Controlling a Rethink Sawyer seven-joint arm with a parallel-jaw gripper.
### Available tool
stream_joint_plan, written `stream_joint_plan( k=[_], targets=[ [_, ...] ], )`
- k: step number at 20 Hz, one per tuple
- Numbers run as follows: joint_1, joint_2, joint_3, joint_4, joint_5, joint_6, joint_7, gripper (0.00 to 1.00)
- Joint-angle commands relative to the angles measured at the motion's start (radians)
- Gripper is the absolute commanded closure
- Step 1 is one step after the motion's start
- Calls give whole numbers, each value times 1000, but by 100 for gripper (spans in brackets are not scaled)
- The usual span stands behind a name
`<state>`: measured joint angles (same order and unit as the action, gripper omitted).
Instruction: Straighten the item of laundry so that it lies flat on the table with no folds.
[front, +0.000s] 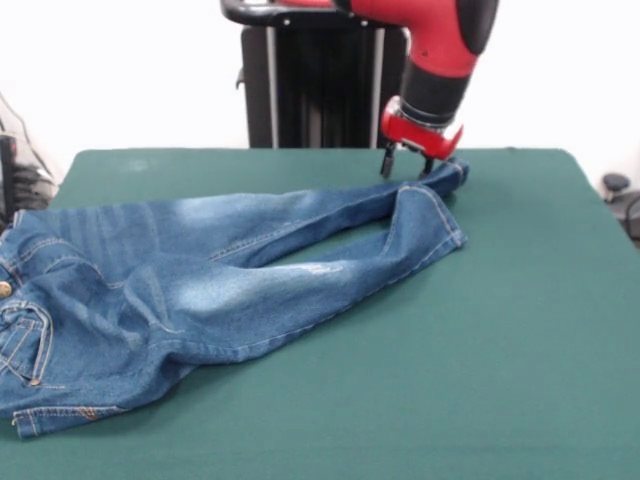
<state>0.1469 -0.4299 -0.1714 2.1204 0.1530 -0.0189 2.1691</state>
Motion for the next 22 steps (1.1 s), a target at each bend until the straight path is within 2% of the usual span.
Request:
stream_joint_plan(
  k=[1,14,18,22],
  targets=[
    [64,177,93,-239,117,-112,184,0],
    [83,168,86,-313,174,-27,185,0],
    [69,138,88,-315,171,18,172,0],
    [21,98,134,-294,141,21,163,0]
  ],
)
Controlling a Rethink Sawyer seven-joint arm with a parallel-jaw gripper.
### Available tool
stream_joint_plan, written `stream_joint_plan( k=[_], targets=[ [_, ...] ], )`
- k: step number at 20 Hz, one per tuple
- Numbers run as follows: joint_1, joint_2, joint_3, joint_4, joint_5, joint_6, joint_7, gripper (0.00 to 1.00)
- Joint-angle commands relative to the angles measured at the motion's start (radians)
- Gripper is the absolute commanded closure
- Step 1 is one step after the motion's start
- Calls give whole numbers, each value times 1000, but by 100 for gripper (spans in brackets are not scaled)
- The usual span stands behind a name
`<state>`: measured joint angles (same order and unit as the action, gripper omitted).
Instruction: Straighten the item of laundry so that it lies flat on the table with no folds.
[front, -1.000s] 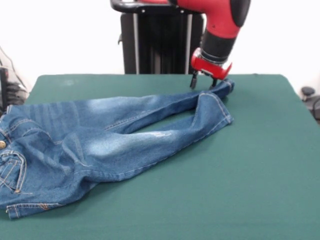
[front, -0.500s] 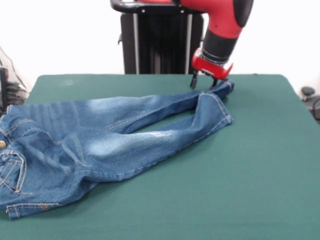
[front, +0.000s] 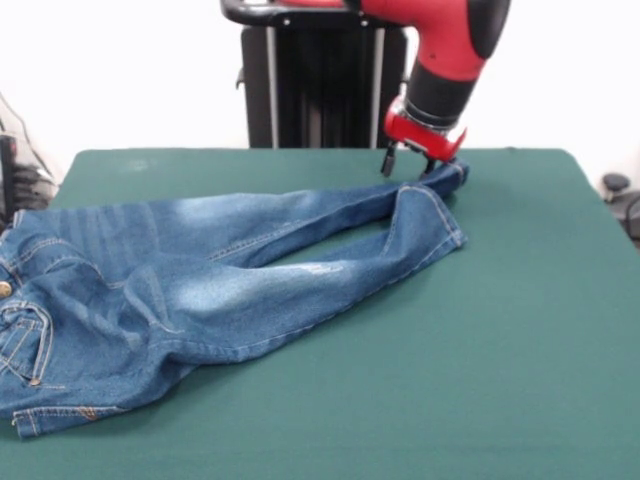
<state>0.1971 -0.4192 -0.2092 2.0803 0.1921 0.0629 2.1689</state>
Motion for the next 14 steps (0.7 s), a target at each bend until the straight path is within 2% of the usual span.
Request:
stream_joint_plan(
  k=[1,4,8,14],
  targets=[
    [-43,74,185,-245,93,-59,161,0],
    [-57,39,195,-224,83,-34,156,0],
    [-29,10,144,-225,84,62,143,0],
    [-6,17,101,-243,80,123,143,0]
  ],
)
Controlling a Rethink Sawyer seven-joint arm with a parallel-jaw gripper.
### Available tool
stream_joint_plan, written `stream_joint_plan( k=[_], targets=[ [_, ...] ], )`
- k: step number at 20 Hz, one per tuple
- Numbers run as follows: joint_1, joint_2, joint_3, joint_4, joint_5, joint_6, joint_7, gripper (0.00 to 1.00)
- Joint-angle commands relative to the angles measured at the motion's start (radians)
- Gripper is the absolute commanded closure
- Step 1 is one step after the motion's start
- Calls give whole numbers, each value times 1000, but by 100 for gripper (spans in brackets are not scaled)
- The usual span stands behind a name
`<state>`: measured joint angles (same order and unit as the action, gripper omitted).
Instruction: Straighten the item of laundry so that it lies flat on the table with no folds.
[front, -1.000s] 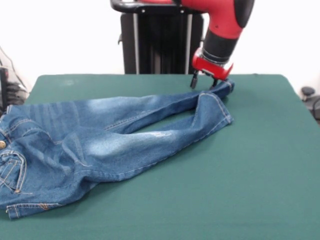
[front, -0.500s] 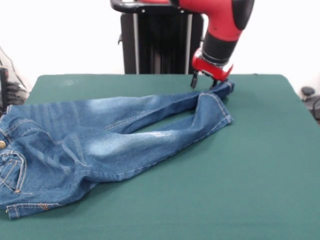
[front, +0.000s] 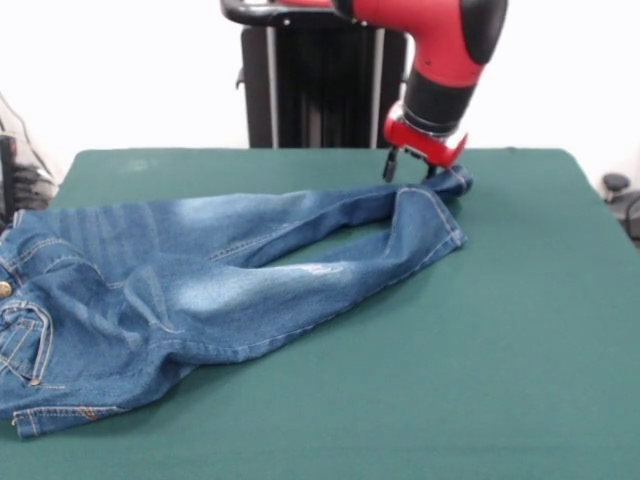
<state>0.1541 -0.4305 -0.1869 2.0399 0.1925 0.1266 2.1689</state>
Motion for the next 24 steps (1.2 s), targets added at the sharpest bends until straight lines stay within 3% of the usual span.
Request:
stream_joint_plan(
  k=[1,19,24],
  targets=[
    [44,22,69,-205,79,81,144,0],
    [-75,-352,162,-2,36,341,94,0],
    [-99,-393,167,-6,31,394,81,0]
  ],
)
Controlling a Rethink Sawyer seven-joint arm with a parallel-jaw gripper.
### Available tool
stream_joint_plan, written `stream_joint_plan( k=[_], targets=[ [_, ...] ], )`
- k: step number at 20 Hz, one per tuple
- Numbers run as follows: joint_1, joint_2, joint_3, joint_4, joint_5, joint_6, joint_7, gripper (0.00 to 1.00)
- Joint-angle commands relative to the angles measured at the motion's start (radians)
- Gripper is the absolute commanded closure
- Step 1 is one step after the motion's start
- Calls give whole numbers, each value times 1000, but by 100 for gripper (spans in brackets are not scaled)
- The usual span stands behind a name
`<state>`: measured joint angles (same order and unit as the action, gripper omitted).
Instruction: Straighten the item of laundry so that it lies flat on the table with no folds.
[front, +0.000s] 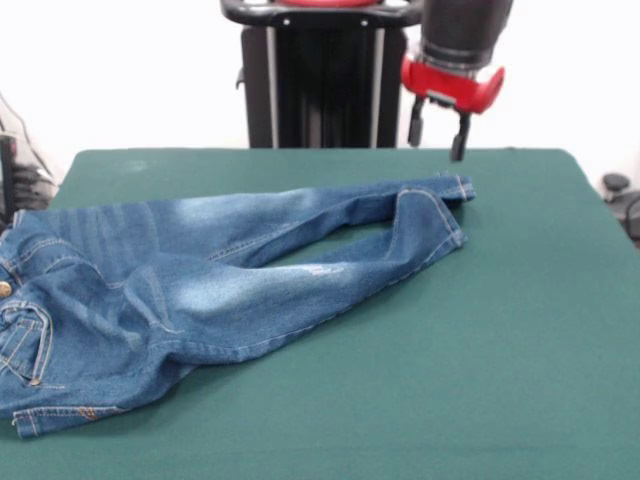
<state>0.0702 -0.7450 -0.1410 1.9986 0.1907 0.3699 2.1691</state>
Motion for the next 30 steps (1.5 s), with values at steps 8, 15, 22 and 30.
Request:
stream_joint_plan(
  k=[8,15,22,30],
  targets=[
    [-49,18,96,-79,-9,149,67,0],
    [20,254,-22,-240,-71,10,117,0],
    [51,435,-74,-351,-79,-91,134,0],
    [42,547,-75,-300,-97,-232,120,0]
  ],
)
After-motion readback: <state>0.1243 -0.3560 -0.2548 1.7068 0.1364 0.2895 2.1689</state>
